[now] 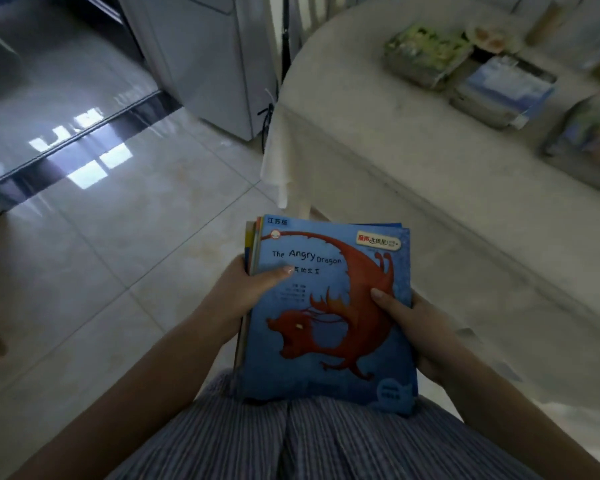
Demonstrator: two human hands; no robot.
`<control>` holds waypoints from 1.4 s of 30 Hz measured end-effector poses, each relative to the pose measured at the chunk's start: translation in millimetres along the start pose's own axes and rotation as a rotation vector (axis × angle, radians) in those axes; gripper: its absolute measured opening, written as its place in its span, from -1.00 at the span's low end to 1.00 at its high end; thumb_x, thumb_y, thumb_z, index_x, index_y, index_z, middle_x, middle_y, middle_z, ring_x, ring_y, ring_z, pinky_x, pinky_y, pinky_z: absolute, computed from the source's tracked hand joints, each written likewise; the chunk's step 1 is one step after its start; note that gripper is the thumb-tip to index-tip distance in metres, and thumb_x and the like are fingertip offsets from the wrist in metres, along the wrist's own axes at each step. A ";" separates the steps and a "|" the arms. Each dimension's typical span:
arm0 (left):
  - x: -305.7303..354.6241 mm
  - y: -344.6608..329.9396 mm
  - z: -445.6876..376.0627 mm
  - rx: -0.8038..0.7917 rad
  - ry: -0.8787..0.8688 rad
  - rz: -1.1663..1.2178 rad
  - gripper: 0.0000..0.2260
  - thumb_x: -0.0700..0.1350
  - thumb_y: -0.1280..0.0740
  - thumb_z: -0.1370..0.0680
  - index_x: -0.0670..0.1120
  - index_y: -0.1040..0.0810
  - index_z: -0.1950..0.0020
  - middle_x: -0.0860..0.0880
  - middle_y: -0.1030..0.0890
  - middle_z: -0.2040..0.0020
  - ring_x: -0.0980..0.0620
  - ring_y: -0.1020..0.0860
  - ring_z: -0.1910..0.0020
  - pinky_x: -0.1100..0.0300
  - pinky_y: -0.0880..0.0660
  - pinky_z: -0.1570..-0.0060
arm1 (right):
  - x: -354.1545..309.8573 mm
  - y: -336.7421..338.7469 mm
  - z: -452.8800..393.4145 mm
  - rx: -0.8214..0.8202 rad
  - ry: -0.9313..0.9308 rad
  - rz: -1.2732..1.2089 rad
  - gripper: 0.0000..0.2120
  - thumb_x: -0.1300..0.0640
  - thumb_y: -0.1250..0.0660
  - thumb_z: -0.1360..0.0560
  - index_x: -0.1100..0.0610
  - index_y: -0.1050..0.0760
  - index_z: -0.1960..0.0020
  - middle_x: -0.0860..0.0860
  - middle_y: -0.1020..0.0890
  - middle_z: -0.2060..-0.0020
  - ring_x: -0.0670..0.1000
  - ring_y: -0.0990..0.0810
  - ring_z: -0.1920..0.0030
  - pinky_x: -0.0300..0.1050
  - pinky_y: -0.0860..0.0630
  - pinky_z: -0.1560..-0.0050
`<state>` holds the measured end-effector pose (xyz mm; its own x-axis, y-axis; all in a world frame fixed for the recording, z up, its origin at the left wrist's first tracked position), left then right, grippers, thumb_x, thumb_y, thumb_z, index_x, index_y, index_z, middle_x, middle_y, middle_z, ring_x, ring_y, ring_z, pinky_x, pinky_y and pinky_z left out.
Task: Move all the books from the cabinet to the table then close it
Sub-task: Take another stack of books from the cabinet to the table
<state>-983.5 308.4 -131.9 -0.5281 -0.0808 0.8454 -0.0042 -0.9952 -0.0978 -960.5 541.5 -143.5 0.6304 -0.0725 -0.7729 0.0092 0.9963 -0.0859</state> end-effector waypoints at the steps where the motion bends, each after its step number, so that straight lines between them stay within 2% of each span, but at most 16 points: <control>1: 9.8 0.2 -12.4 -0.026 0.002 -0.007 -0.81 -0.16 -0.41 -0.48 -0.09 -0.62 -0.08 -0.10 -0.72 0.03 -0.11 -0.69 0.07 0.03 -0.63 0.12 | -5.9 -2.3 -7.0 0.014 -0.002 -0.026 -0.77 0.04 -0.39 -0.41 -0.04 -0.52 -0.06 -0.01 -0.73 0.09 0.05 -0.71 0.11 -0.01 -0.62 0.13; 4: 34.3 0.6 -52.6 -0.124 0.026 -0.065 -0.79 -0.14 -0.42 -0.47 -0.07 -0.62 -0.10 -0.08 -0.71 0.01 -0.09 -0.69 0.05 0.03 -0.63 0.09 | -20.9 -5.2 -30.7 0.087 -0.011 -0.082 -0.73 0.01 -0.42 -0.34 -0.04 -0.53 -0.03 0.00 -0.73 0.09 0.08 -0.71 0.10 0.05 -0.62 0.07; 8: 52.9 -1.5 -99.5 -0.176 0.070 -0.133 -0.73 -0.13 -0.43 -0.47 -0.09 -0.60 -0.16 -0.09 -0.71 -0.02 -0.08 -0.68 0.03 0.01 -0.62 0.04 | -30.2 -4.8 -54.7 0.155 -0.036 -0.127 -0.53 -0.09 -0.45 -0.21 -0.02 -0.51 -0.10 0.04 -0.71 0.01 0.13 -0.70 0.04 0.18 -0.59 -0.06; 13: 77.2 -20.4 -153.6 -0.253 0.125 -0.176 -0.75 -0.15 -0.42 -0.47 -0.10 -0.60 -0.14 -0.09 -0.71 0.01 -0.06 -0.69 0.06 0.12 -0.63 0.17 | -52.1 7.9 -89.4 0.205 -0.059 -0.169 -0.53 -0.07 -0.44 -0.23 -0.01 -0.51 -0.11 0.05 -0.71 0.03 0.13 -0.70 0.06 0.18 -0.59 -0.06; 17: 101.2 -36.5 -197.8 -0.281 0.124 -0.233 -0.74 -0.12 -0.43 -0.47 -0.08 -0.60 -0.15 -0.08 -0.71 -0.01 -0.03 -0.69 0.05 0.10 -0.62 0.11 | -75.9 21.8 -124.3 0.223 -0.076 -0.189 -0.43 -0.08 -0.45 -0.23 0.04 -0.49 -0.22 0.08 -0.70 -0.02 0.17 -0.69 0.02 0.22 -0.58 -0.08; 23: 158.9 -73.6 -283.9 -0.265 0.097 -0.286 -0.67 -0.06 -0.47 -0.42 -0.04 -0.60 -0.17 -0.07 -0.70 -0.04 -0.05 -0.68 0.01 -0.03 -0.59 -0.04 | -141.2 59.8 -192.0 0.250 -0.037 -0.223 -0.70 0.03 -0.38 -0.45 0.07 -0.50 -0.16 0.09 -0.70 0.00 0.17 -0.68 0.03 0.20 -0.59 -0.06; 26: 184.3 -93.2 -317.4 -0.262 0.074 -0.322 -0.70 -0.08 -0.46 -0.44 -0.06 -0.60 -0.16 -0.08 -0.70 -0.02 -0.04 -0.68 0.04 0.02 -0.61 0.02 | -167.8 74.3 -218.6 0.261 -0.023 -0.244 -0.77 0.04 -0.36 -0.48 0.04 -0.51 -0.12 0.08 -0.70 0.02 0.16 -0.68 0.04 0.18 -0.59 -0.05; 32: 205.3 -116.3 -373.2 -0.216 0.114 -0.363 -0.75 -0.05 -0.48 -0.41 -0.05 -0.63 -0.06 -0.10 -0.71 0.00 -0.05 -0.69 0.08 0.00 -0.61 0.01 | -206.5 100.8 -266.4 0.266 -0.033 -0.166 -0.67 0.00 -0.35 -0.48 0.08 -0.48 -0.20 0.06 -0.68 -0.02 0.13 -0.68 0.02 0.16 -0.59 -0.06; 35: 215.8 -126.5 -398.8 -0.240 0.111 -0.420 -0.71 -0.05 -0.48 -0.41 -0.07 -0.63 -0.10 -0.09 -0.70 0.00 -0.04 -0.69 0.09 0.04 -0.62 0.06 | -215.7 105.2 -282.7 0.269 -0.044 -0.178 -0.69 0.01 -0.33 -0.50 0.09 -0.48 -0.21 0.05 -0.67 -0.05 0.11 -0.66 0.00 0.12 -0.59 -0.08; 42: 236.4 -135.8 -456.6 -0.305 0.130 -0.557 -0.64 -0.01 -0.51 -0.38 -0.07 -0.61 -0.13 -0.10 -0.69 -0.04 -0.09 -0.67 0.03 -0.06 -0.59 -0.06 | -228.7 102.9 -314.5 0.329 -0.096 -0.248 -0.73 0.01 -0.34 -0.50 0.07 -0.49 -0.17 0.03 -0.67 -0.03 0.08 -0.66 0.01 0.01 -0.60 0.07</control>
<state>-1495.5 449.6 -158.6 -0.4757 0.4696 0.7437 -0.5379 -0.8243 0.1764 -1347.8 645.7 -173.3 0.6470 -0.3228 -0.6908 0.4073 0.9122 -0.0447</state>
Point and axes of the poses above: each hand's wrist, its own z-axis away from the middle knuckle, its own y-axis out of the back of the hand, x = y × z, the point moved 7 cm from there along -z, towards the middle knuckle
